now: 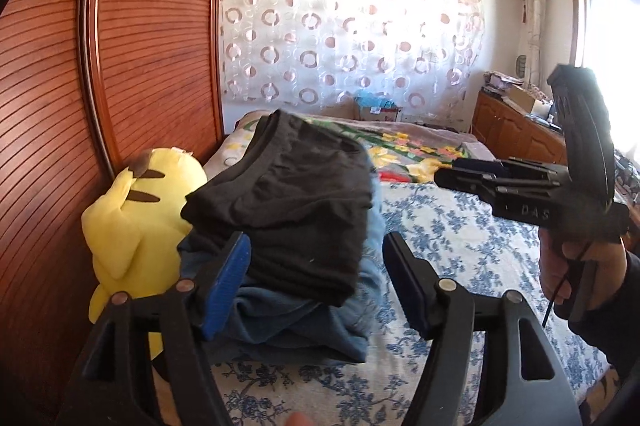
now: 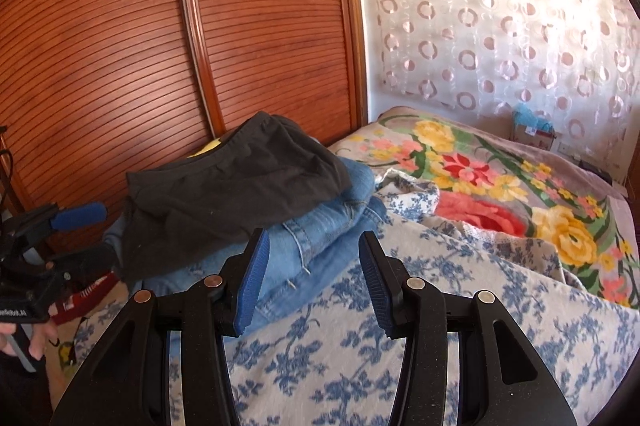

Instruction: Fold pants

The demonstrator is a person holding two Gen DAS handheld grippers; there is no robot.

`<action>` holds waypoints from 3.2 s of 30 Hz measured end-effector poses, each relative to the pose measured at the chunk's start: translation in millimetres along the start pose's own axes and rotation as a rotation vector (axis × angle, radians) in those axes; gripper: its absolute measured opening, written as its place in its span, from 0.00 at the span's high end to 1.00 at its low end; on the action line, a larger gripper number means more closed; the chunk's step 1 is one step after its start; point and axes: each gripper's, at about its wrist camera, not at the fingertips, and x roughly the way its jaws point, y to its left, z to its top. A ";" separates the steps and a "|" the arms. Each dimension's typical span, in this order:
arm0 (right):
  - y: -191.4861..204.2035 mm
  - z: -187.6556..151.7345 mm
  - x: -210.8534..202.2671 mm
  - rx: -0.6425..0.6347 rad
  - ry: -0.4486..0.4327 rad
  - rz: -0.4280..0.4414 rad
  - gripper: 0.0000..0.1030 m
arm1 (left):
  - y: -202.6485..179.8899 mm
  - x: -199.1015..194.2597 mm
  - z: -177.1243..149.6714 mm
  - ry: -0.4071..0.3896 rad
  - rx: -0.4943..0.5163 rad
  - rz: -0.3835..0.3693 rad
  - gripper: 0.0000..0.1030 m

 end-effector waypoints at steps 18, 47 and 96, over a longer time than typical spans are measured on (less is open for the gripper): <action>-4.0 -31.2 -100.8 0.033 -0.113 -0.149 0.41 | -60.5 -35.5 12.9 -0.074 0.086 -0.063 0.19; -5.9 -136.6 -245.8 0.215 -0.161 -0.419 0.27 | -163.4 -84.6 -25.9 -0.072 0.158 -0.214 0.19; 27.2 -180.7 -298.4 0.279 -0.211 -0.523 0.28 | -160.3 -123.3 -60.7 -0.060 0.144 -0.150 0.19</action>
